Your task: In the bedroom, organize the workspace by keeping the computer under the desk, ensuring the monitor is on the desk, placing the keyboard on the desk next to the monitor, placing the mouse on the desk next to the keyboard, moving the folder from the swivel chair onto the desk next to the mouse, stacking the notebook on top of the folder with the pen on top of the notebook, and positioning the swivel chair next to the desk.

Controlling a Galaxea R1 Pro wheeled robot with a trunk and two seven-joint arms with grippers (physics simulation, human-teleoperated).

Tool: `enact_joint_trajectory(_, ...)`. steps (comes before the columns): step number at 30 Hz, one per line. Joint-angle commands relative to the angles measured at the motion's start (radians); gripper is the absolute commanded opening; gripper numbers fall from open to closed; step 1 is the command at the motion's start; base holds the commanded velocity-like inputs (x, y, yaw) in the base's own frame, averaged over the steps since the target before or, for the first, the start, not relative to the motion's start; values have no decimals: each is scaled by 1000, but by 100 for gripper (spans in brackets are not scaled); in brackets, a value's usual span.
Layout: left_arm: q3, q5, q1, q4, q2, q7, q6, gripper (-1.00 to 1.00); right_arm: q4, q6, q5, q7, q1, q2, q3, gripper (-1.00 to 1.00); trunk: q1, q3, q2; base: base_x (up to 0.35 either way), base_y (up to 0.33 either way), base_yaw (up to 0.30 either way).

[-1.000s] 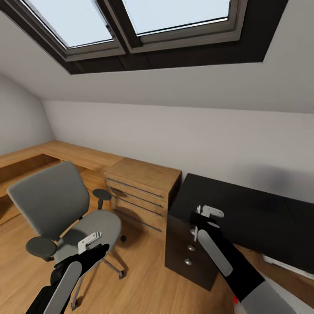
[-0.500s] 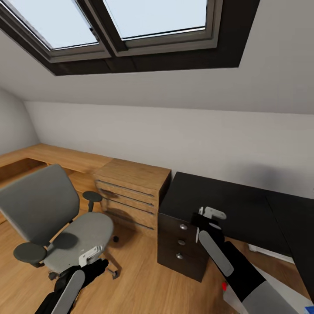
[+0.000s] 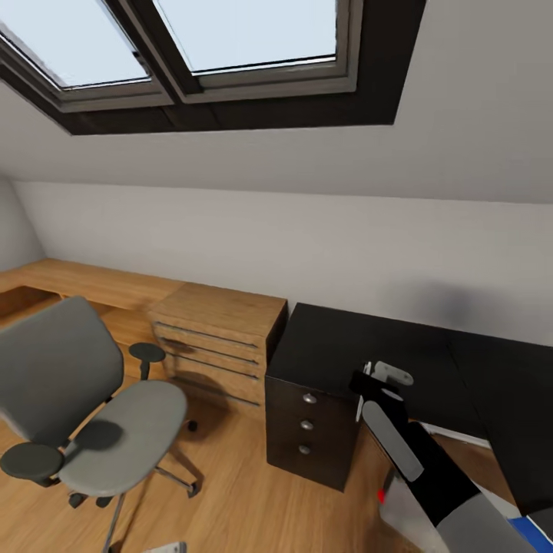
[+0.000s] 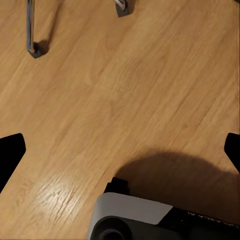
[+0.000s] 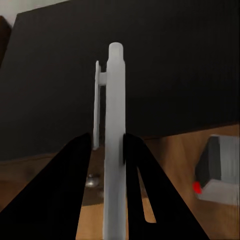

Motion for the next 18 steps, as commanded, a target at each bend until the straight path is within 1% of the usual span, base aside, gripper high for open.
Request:
enact_joint_trajectory(1, -9, 6, -1, 7, 1, 0, -2, 100, -1, 6, -4, -7, -2, -2, -11, -100, -3, 1, 6, 0, 0, -284)
enact_joint_trajectory(4, -8, 9, -1, 18, 2, -11, -9, 100, 0, 7, -5, -7, -2, -3, -32, -100, -15, 11, 27, 0, 0, -289)
enact_joint_trajectory(9, -8, 13, -1, 33, -3, -18, -14, 100, 12, 9, -5, -7, -2, -4, -103, -100, -34, 26, 62, 0, 0, -295)
enact_joint_trajectory(10, -8, 13, -1, 39, -7, -19, -15, 100, 16, 10, -5, -8, -2, -4, -125, -100, -38, 30, 69, 0, 0, -296)
enact_joint_trajectory(11, -8, 13, -1, 41, -8, -19, -16, 100, 19, 10, -5, -8, -2, -4, -137, -100, -42, 33, 76, 0, 0, -296)
enact_joint_trajectory(12, -8, 13, -1, 46, -10, -19, -17, 100, 25, 11, -6, -11, -2, -4, -160, -100, -46, 36, 83, 0, 0, -296)
enact_joint_trajectory(13, -8, 13, -1, 47, -11, -19, -18, 100, 28, 11, -6, -15, -2, -3, -172, -100, -49, 39, 90, 0, 0, -297)
enact_joint_trajectory(14, -8, 13, -1, 50, -12, -19, -22, 100, 36, 11, -7, -27, -2, -2, -197, -100, -53, 42, 97, 0, 0, -297)
enact_joint_trajectory(15, -8, 12, -1, 51, -13, -19, -24, 100, 39, 11, -10, -35, -2, -2, -210, -100, -57, 45, 104, 0, 0, -297)
enact_joint_trajectory(17, -8, 10, -1, 53, -14, -19, -42, 100, 50, 11, -28, -71, -2, 1, -265, -100, -65, 51, 118, 0, 0, -297)
enact_joint_trajectory(18, -8, 10, -1, 53, -14, -19, -50, 100, 52, 11, -34, -79, -2, 1, -277, -100, -69, 55, 125, 0, 0, -297)
